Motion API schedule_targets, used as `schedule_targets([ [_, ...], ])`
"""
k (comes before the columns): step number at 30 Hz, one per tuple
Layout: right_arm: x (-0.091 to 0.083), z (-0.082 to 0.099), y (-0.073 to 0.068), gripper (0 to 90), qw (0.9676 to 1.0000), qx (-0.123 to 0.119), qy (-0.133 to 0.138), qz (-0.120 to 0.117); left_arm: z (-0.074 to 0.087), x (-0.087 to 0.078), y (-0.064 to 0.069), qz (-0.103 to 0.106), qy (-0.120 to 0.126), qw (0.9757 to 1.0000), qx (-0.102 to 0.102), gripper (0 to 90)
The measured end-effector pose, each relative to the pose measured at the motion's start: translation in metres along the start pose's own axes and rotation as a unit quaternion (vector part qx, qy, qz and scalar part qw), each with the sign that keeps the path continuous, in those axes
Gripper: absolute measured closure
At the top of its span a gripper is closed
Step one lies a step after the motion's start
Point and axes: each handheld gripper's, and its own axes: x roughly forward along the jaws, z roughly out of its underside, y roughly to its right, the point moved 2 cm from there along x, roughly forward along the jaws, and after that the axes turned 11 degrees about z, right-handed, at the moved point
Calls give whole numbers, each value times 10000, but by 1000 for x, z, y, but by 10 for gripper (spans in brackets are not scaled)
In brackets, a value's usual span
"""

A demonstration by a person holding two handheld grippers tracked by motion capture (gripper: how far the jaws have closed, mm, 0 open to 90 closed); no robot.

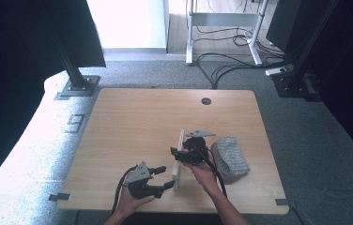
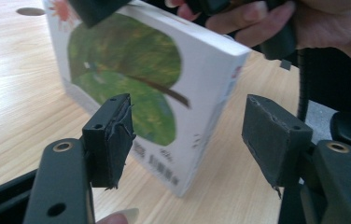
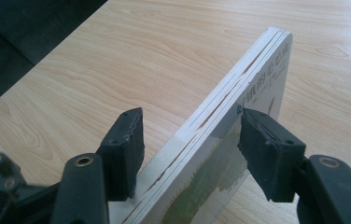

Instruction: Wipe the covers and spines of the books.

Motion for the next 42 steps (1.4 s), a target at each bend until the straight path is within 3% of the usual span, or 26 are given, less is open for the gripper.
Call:
schedule_targets([
  [4,-3,-1,-1,483,9999,-165,6,19,0,-4,-6,-155,31,9998,-95,349],
  [7,-4,-2,-1,510,9998,-207,18,1,2,-6,-9,-361,-18,9993,-64,352],
  [13,-8,-2,1,570,9989,-462,-2,44,4,-5,-13,-576,-116,9982,-141,359],
  [24,-10,-5,6,649,9970,-763,-38,113,7,-7,-21,-719,-155,9965,-391,369],
  [33,-13,-6,6,749,9922,-1199,25,336,8,-8,-26,-770,-199,9956,-492,371],
  [42,-14,-7,7,767,9904,-1365,46,218,10,-10,-30,-863,-200,9945,-564,373],
])
